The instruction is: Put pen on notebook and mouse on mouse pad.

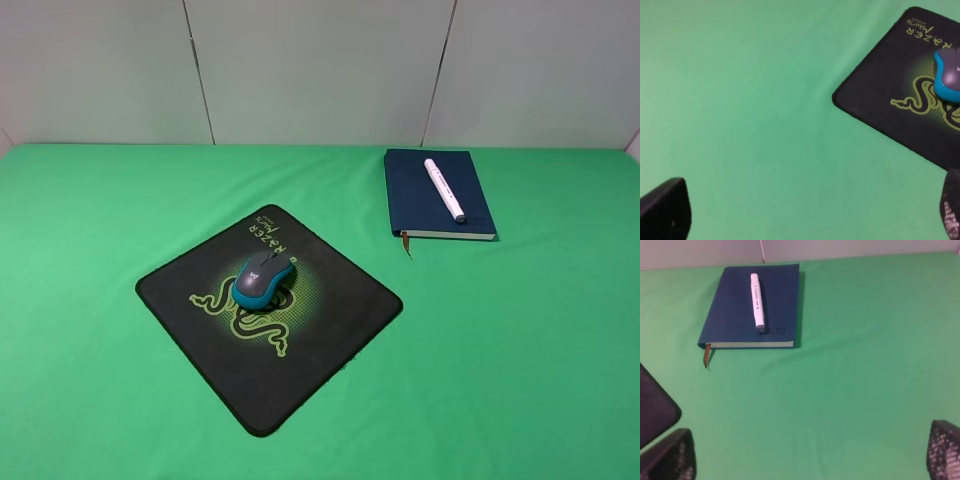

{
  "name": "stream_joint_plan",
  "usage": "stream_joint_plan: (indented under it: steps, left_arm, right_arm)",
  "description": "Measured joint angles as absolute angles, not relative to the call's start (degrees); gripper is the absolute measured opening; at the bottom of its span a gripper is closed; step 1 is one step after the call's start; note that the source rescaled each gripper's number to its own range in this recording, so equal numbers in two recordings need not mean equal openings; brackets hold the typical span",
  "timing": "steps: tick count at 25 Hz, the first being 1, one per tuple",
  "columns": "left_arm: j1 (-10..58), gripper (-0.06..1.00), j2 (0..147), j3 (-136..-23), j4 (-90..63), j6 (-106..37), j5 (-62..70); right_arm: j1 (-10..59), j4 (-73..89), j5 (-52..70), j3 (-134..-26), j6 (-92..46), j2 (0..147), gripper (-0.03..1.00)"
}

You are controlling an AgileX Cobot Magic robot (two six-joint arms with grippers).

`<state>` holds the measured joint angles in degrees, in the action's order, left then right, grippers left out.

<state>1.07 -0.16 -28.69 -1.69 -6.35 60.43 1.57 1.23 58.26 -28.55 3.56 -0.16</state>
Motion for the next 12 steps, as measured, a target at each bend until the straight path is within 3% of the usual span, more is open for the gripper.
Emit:
stream_joint_plan:
  steps: [12]
  left_arm:
    - [1.1, 1.00, -0.2, -28.7, -1.7, -6.3, 60.4]
  right_arm:
    - [1.6, 1.2, 58.3, -28.5, 3.6, -0.2, 1.00]
